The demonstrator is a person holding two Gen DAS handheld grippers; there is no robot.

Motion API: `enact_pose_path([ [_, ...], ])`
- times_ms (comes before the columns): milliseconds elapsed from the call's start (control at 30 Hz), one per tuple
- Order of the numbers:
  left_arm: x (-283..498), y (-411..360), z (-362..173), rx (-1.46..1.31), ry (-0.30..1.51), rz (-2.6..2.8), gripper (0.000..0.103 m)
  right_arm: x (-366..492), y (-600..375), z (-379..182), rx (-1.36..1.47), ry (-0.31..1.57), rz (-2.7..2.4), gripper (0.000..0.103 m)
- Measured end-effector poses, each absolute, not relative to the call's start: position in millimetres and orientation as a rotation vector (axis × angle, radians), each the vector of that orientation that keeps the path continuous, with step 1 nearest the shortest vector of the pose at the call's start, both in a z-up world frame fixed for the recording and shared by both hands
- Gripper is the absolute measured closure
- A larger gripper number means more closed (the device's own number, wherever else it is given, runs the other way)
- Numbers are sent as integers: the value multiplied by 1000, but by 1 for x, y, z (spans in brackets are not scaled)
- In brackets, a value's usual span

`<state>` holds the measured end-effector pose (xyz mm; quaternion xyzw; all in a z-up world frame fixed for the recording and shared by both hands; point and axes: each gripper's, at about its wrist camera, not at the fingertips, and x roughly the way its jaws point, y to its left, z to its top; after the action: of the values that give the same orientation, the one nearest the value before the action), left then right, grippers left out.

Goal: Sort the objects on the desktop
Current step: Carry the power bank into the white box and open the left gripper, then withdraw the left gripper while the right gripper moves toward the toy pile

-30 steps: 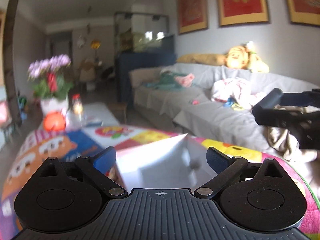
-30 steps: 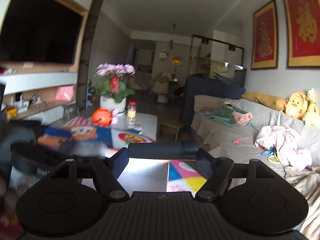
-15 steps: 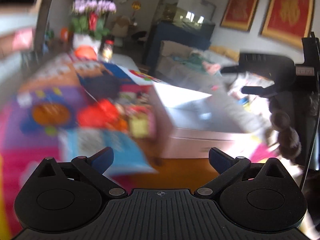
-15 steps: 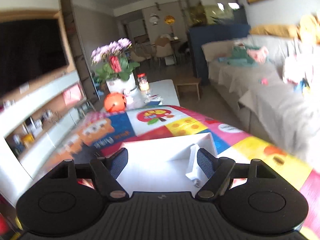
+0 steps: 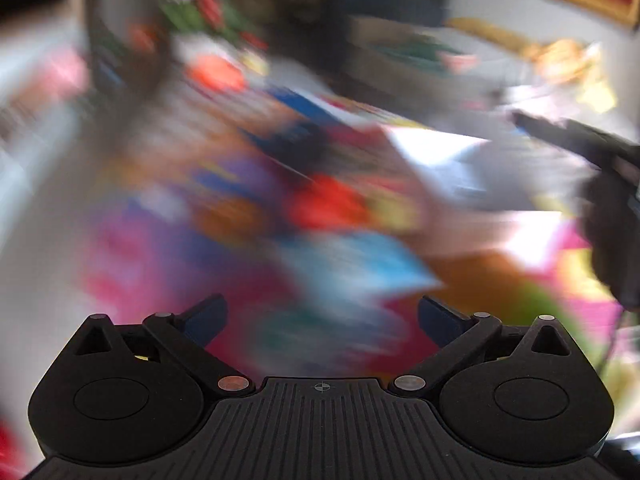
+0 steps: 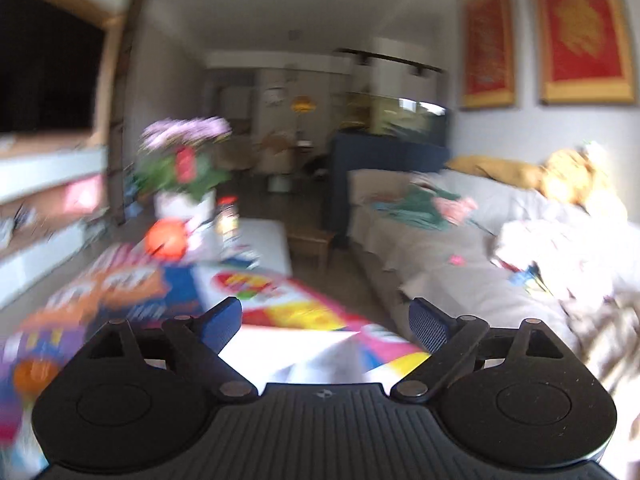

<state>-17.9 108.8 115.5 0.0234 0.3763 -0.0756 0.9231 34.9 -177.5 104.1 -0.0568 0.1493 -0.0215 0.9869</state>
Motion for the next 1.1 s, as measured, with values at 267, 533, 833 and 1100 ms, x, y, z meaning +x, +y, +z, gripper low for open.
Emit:
enact_pose_path([
  [267, -8, 113, 97, 65, 771, -143, 0, 57, -141, 64, -66, 304, -15, 9],
  [533, 16, 86, 52, -131, 681, -155, 0, 81, -168, 36, -91, 178, -200, 0],
  [833, 23, 54, 45, 0, 547, -157, 0, 117, -154, 6, -116, 196, -102, 0],
  [1100, 31, 74, 39, -59, 579, -86, 0, 138, -149, 7, -75, 263, 121, 0],
])
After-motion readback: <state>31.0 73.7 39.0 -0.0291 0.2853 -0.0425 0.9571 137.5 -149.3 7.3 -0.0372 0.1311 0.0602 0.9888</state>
